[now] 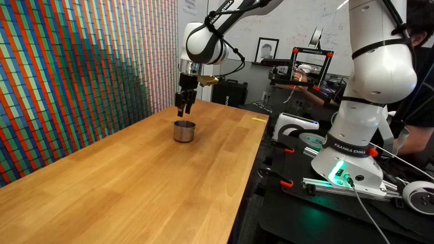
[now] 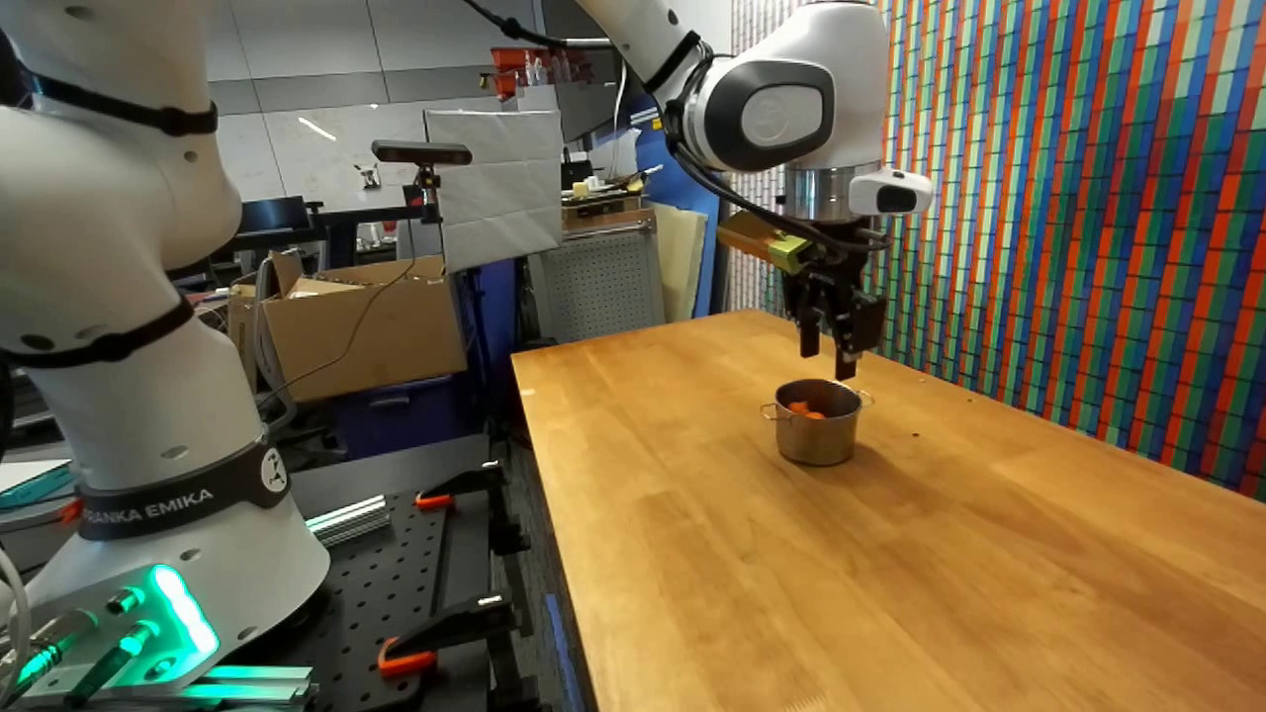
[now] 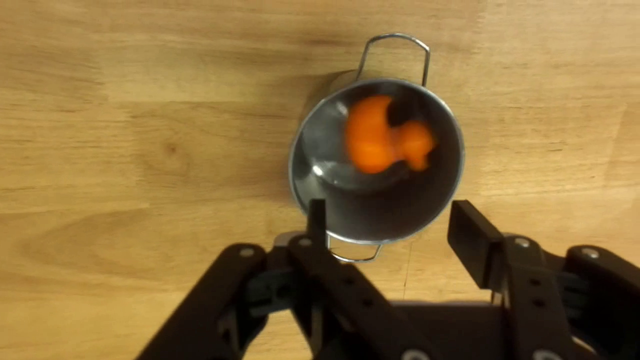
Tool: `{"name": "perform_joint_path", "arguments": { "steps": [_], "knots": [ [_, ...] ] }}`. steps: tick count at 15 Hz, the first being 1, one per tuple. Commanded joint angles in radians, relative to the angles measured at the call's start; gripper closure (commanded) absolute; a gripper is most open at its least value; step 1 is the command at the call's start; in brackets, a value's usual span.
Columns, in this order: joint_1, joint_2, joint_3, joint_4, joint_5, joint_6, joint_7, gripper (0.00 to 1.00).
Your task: Put the rubber duck in the pot
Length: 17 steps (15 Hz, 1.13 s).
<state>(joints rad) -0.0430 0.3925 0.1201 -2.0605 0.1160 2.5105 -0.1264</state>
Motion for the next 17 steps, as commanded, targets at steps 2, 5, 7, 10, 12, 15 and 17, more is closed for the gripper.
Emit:
{"name": "perform_joint_path", "arguments": {
  "steps": [2,5,7,10,12,15,17],
  "knots": [
    [0.016,-0.025,-0.020,0.010,-0.025,-0.026,-0.029,0.00],
    [0.014,-0.054,-0.037,0.036,-0.084,-0.092,-0.053,0.00],
    [0.000,-0.090,-0.038,0.048,-0.092,-0.175,-0.093,0.00],
    [-0.015,-0.165,-0.048,0.073,-0.077,-0.323,-0.172,0.00],
    [-0.021,-0.216,-0.061,0.088,-0.070,-0.418,-0.215,0.00],
    [-0.007,-0.212,-0.077,0.093,-0.071,-0.441,-0.203,0.00],
    [-0.013,-0.248,-0.088,0.097,-0.065,-0.501,-0.228,0.00]
  ]
}}
